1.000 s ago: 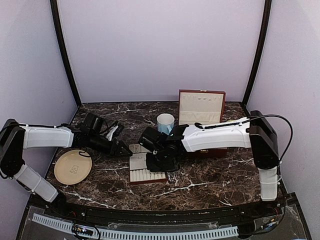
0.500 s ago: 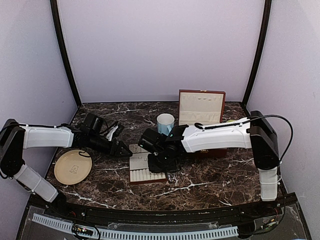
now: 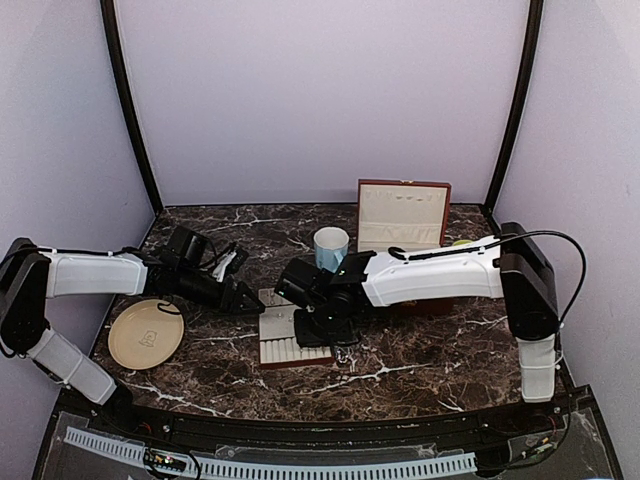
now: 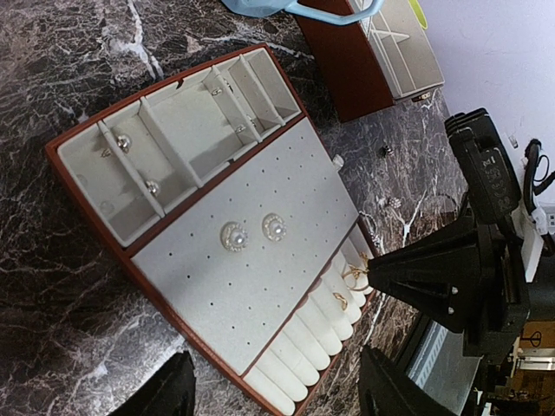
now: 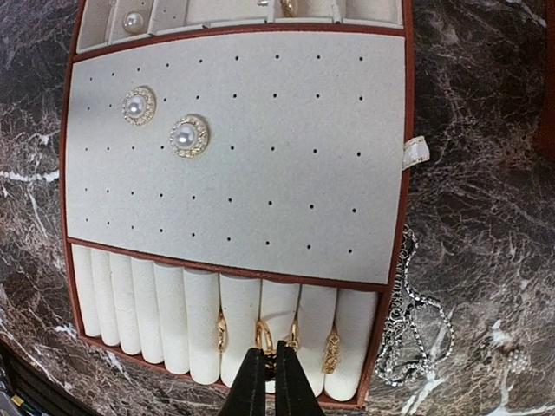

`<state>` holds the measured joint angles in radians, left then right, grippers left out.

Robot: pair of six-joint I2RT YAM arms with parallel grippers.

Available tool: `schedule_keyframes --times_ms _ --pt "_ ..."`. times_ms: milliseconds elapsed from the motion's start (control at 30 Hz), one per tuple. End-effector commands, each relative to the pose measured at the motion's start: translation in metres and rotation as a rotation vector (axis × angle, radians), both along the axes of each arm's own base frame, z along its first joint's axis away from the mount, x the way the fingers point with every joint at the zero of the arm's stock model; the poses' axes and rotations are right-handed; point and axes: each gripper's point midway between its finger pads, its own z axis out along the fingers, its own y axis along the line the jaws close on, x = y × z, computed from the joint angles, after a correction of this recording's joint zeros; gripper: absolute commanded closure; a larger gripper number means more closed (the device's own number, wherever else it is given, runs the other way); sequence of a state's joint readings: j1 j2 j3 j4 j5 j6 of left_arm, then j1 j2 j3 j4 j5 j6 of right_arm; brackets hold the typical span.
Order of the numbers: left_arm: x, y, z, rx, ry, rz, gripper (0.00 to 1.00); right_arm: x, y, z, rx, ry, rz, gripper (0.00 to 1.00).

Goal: Organize the mixed jewelry
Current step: Insert the ring into the ring tray.

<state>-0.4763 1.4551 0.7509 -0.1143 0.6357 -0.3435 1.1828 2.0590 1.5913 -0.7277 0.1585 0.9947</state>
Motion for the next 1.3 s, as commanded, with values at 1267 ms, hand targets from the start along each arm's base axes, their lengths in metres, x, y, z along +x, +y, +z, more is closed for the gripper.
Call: schedule_keyframes --times_ms 1267 --pt "-0.001 -0.004 0.005 -0.013 0.000 -0.026 0.34 -0.005 -0.002 -0.004 -0.060 -0.016 0.012 1.00"
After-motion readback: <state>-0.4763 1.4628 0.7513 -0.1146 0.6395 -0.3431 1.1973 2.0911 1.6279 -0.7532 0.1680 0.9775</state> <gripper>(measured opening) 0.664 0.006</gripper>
